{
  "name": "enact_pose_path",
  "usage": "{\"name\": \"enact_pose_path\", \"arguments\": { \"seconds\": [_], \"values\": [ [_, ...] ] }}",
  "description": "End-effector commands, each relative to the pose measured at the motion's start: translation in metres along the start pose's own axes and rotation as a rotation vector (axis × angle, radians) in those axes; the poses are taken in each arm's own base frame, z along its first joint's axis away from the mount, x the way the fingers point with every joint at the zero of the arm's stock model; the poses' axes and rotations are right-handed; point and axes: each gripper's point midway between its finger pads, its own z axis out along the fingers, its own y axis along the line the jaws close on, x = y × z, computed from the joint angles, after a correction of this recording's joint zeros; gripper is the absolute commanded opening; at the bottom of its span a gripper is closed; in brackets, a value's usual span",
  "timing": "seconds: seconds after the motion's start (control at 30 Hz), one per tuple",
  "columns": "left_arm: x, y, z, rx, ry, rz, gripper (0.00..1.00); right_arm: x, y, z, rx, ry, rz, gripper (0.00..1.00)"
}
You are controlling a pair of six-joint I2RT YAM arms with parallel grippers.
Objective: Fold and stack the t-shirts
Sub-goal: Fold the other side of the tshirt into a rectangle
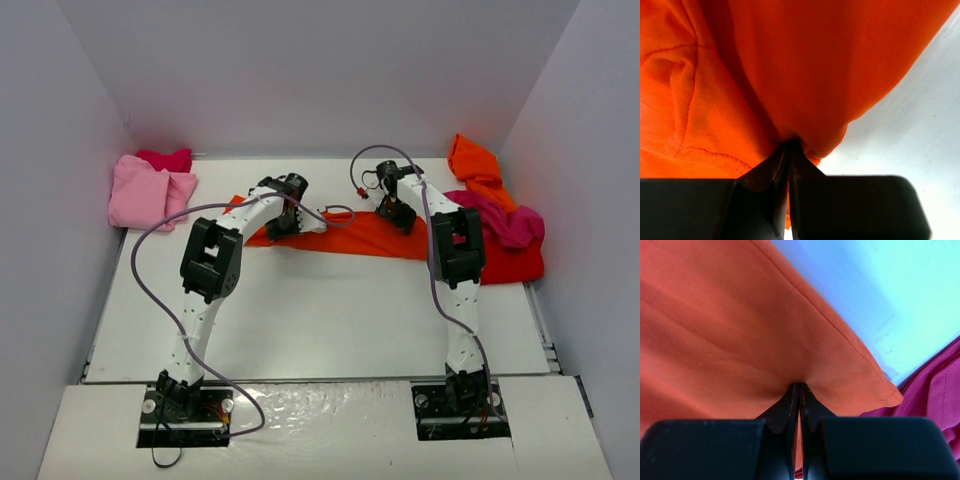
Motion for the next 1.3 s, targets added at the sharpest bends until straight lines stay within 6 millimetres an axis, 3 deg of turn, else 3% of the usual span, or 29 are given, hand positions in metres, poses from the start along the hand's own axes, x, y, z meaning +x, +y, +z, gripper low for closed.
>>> {"name": "enact_pose_path", "arguments": {
  "seconds": [0.0,0.3,0.57,0.77,0.9,1.03,1.17,1.27],
  "values": [
    [0.022,-0.013,0.004,0.108,0.022,-0.015,0.00,0.015,-0.015,0.011,0.002,0.045,0.053,0.00],
    [0.063,-0.008,0.017,0.113,0.068,-0.069,0.00,0.019,-0.029,0.021,0.001,0.051,0.065,0.00],
    [0.069,-0.004,0.015,0.081,0.072,-0.076,0.00,0.001,-0.042,0.004,0.037,-0.012,0.089,0.00],
    [0.044,0.003,-0.021,0.006,-0.022,-0.083,0.00,0.001,-0.044,-0.027,0.067,-0.050,0.081,0.00],
    [0.016,0.013,-0.072,-0.146,-0.103,-0.056,0.03,-0.012,-0.048,-0.061,0.105,-0.120,0.082,0.00],
    [-0.008,0.011,-0.102,-0.212,-0.168,-0.038,0.09,-0.028,-0.053,-0.093,0.162,-0.184,0.082,0.00],
    [-0.004,0.002,-0.114,-0.226,-0.156,-0.028,0.10,-0.037,-0.064,-0.113,0.216,-0.218,0.086,0.00],
    [0.003,-0.008,-0.113,-0.207,-0.134,-0.015,0.10,-0.038,-0.068,-0.104,0.235,-0.191,0.078,0.01]
  ]
}}
